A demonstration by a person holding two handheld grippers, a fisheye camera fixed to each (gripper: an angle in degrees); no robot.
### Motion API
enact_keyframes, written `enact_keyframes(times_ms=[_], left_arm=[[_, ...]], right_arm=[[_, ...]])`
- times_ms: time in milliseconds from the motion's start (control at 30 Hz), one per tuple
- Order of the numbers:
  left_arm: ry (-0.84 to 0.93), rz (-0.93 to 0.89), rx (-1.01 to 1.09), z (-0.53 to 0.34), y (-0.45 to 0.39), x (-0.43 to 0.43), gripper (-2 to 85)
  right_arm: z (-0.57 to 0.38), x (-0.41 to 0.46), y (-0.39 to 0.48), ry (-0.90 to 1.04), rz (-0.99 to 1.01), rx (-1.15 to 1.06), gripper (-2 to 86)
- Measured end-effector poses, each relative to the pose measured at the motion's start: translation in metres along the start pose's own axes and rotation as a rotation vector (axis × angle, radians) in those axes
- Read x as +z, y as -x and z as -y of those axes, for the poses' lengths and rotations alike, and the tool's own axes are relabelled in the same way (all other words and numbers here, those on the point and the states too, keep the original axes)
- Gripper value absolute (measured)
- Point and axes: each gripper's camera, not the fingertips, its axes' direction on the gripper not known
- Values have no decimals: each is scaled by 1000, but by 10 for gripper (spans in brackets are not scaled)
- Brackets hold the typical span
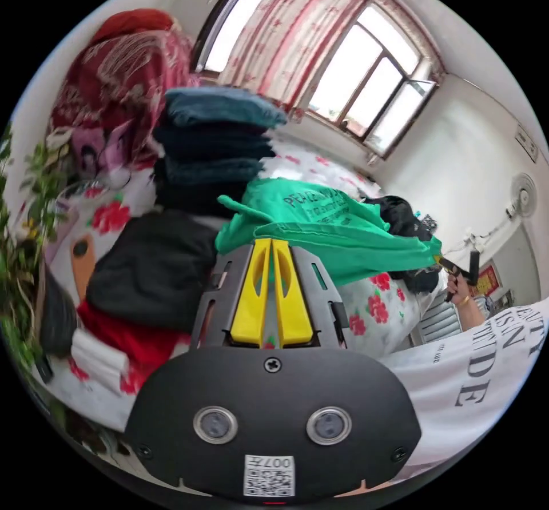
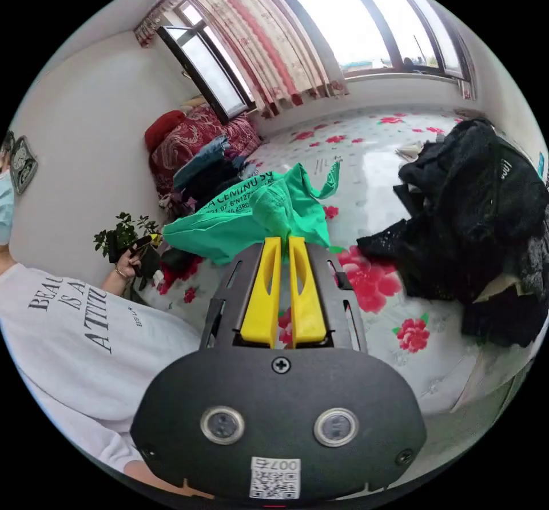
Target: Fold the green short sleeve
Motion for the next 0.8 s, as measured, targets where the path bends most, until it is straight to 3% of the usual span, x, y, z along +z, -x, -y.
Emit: enact_keyframes(times_ms=[100,233,300,500,600,667,800], left_arm=[[185,10,-161,-65,27,31,-5],[244,-4,-291,-121,35,47,19],[261,8,-283,-125,32,54,68],[384,12,-212,-112,25,113,103],[508,69,-207,-118,24,156,73],[488,115,-164,-118,22,158,50],[518,34,-162,-110,32,155,12]], right_arm=[[-66,32,-20,173,-18,149,1],[-118,55,-31,290,-9,266,1],[-121,55,-33,298,-5,265,1],[-108,50,-44,335,-6,222,1],[-106,52,-49,344,0,220,1],[-102,53,-55,335,20,235,1],[-84,52,-70,275,76,257,1]])
